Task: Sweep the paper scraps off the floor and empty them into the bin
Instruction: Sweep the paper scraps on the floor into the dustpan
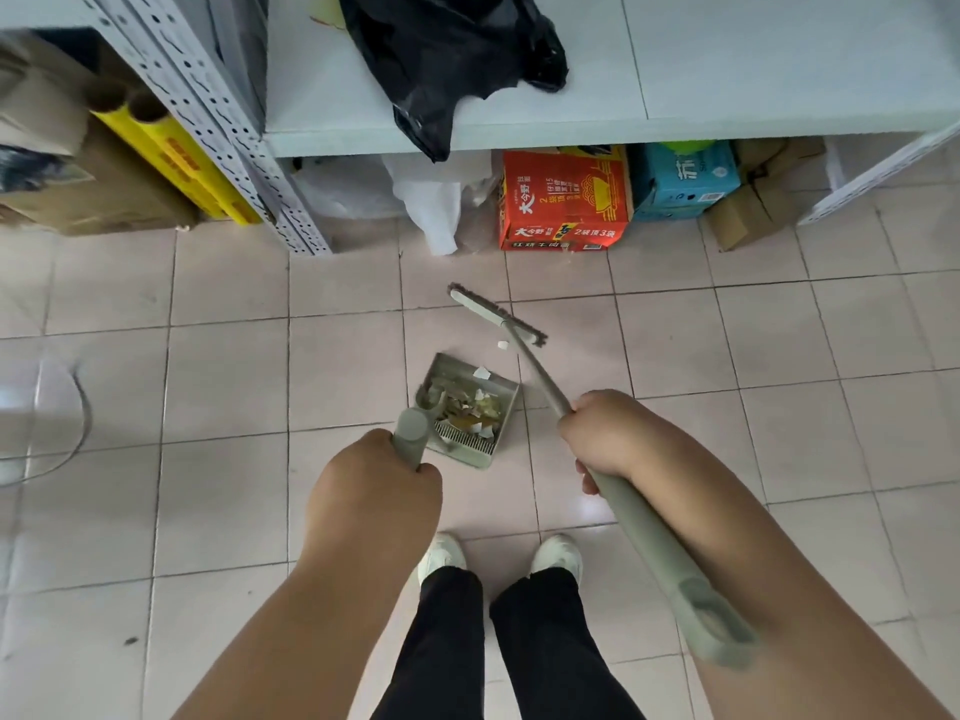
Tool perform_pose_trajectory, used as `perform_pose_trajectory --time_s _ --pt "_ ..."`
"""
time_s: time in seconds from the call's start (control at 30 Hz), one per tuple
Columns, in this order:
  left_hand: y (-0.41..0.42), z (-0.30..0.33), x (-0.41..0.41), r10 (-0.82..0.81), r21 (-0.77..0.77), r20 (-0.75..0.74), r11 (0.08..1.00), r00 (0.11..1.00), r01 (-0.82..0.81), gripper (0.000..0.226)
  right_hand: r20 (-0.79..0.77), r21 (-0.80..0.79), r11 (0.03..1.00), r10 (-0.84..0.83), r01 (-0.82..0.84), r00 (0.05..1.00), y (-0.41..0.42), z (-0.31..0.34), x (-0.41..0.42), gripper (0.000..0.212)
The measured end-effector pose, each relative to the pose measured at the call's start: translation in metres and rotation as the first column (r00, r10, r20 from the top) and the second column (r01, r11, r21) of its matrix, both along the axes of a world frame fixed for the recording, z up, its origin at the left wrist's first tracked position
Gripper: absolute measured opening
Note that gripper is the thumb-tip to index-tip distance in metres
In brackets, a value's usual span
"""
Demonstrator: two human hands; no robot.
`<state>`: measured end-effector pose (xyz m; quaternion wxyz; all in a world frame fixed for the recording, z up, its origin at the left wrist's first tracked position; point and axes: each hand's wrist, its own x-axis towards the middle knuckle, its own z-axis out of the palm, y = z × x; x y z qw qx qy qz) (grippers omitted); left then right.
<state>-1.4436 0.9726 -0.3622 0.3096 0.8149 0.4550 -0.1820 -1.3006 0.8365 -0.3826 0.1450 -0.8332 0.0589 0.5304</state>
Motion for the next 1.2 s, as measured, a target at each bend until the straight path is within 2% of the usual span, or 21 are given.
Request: perform_pose_trajectory --time_s 0.1,0.33,0.43,0.5,0.63,0.83,1.2 --pt "0.002 -0.004 -0.001 -0.031 0.022 -0.035 0.999 0.999 0.031 0.005 -0.033 -0.054 0.999 0.002 -0.003 0.999 0.014 -0.015 0.012 0.033" --pt "0.000 -0.014 -0.001 -0.033 0.063 -0.064 0.997 0.997 0.037 0.006 0.032 -0.071 0.987 0.149 -0.147 0.988 0.024 -0.057 0.021 0.035" --pt "-0.001 -0.014 -0.001 -0.036 0.069 -0.059 0.997 0.998 0.040 0.005 -0.007 -0.042 0.990 0.132 -0.132 0.991 0.021 -0.066 0.008 0.029" --pt "-0.001 -0.014 -0.001 -0.039 0.073 -0.053 0.996 0.998 0.043 0.005 -0.035 -0.027 0.992 0.120 -0.121 0.992 0.016 -0.064 -0.006 0.023" --pt "-0.001 -0.013 0.001 -0.045 0.072 -0.052 0.996 0.998 0.049 0.005 -0.103 -0.011 0.995 0.097 -0.098 0.990 -0.002 -0.049 -0.029 0.025" --pt "-0.003 -0.012 -0.002 -0.032 0.057 -0.033 0.998 0.999 0.034 0.005 -0.102 0.017 0.996 0.093 -0.091 0.990 -0.023 -0.019 -0.020 0.013" --pt "-0.001 -0.015 -0.003 -0.027 0.062 -0.016 0.998 1.000 0.028 0.007 -0.120 0.057 0.997 -0.036 0.043 0.992 -0.020 0.007 -0.026 0.015"
